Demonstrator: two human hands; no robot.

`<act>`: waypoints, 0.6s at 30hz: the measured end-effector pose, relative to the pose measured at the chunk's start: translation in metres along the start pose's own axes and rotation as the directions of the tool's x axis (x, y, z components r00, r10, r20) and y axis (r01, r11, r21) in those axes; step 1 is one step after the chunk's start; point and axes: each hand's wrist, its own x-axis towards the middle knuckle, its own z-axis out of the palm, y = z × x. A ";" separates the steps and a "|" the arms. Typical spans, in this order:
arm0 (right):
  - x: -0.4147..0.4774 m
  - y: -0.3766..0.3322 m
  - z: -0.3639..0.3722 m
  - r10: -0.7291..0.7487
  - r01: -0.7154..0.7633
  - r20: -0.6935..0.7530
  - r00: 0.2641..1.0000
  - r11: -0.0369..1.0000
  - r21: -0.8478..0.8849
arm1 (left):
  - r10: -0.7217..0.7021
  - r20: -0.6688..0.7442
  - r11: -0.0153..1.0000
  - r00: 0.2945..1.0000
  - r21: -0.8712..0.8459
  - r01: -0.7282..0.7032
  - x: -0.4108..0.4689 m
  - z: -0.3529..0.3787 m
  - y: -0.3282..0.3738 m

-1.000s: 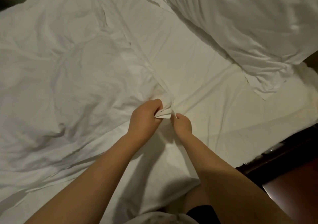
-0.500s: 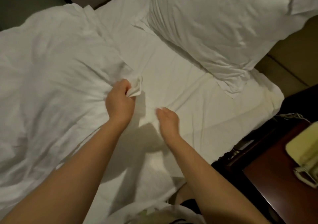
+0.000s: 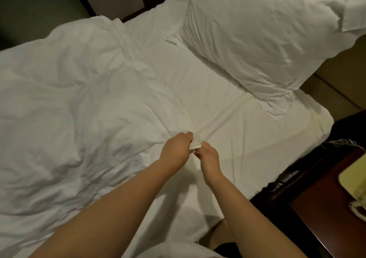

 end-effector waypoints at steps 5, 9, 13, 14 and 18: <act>-0.001 0.001 0.004 0.106 -0.120 0.060 0.993 0.936 0.330 | 0.021 0.069 1.000 0.997 0.010 -0.021 -0.003 0.005 -0.012; 0.007 -0.006 0.004 0.115 -0.134 0.113 0.987 0.974 0.185 | 0.001 0.080 0.999 0.997 -0.053 0.003 -0.012 0.010 -0.010; 0.012 -0.031 0.006 0.113 -0.093 0.185 0.976 0.989 -0.114 | -0.053 -0.021 0.988 0.998 -0.146 0.050 -0.005 0.006 -0.016; 0.013 -0.039 0.005 0.156 -0.124 0.205 0.966 0.979 -0.160 | -0.045 -0.038 0.983 0.998 -0.178 0.037 -0.004 0.003 -0.018; 0.027 -0.073 0.011 0.400 -0.280 0.296 0.867 0.884 -0.374 | -0.026 -0.112 0.967 0.993 -0.255 -0.003 -0.006 -0.011 -0.018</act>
